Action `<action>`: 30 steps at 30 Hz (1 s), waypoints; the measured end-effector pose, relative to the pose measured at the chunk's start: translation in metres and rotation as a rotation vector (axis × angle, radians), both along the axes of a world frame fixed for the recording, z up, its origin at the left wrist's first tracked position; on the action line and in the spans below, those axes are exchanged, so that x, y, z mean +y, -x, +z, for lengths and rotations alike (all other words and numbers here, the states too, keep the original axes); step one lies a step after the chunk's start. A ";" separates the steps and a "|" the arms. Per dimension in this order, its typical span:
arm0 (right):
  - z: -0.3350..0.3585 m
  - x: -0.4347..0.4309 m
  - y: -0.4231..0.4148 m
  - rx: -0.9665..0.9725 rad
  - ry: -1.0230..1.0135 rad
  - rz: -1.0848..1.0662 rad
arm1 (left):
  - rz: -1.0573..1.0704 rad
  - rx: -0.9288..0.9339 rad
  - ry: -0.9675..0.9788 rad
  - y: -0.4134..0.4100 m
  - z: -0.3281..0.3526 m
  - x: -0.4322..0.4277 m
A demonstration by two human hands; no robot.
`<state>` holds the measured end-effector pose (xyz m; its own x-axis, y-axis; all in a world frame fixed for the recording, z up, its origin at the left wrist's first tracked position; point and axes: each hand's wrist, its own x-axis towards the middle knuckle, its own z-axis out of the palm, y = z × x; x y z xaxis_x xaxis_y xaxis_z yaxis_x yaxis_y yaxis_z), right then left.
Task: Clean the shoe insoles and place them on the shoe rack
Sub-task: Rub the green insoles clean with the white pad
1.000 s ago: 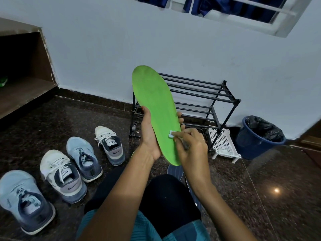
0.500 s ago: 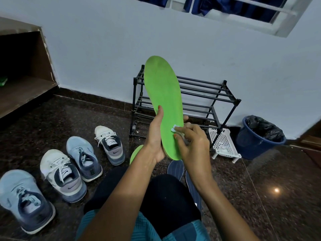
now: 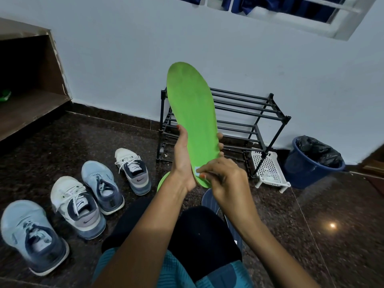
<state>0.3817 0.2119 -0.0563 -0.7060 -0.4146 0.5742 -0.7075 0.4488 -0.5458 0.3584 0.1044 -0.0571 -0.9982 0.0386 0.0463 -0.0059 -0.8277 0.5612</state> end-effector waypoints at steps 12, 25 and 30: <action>-0.008 0.001 -0.008 -0.030 -0.014 0.011 | 0.016 -0.024 -0.005 0.000 -0.001 -0.001; -0.003 -0.002 -0.006 -0.033 0.021 -0.013 | 0.033 -0.026 -0.008 0.000 -0.001 -0.002; -0.003 0.004 -0.007 -0.030 -0.014 -0.011 | 0.007 -0.025 0.002 -0.001 0.000 0.001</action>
<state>0.3883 0.2155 -0.0595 -0.7277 -0.4140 0.5469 -0.6856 0.4644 -0.5606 0.3590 0.1049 -0.0570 -0.9993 0.0319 0.0215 -0.0143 -0.8264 0.5629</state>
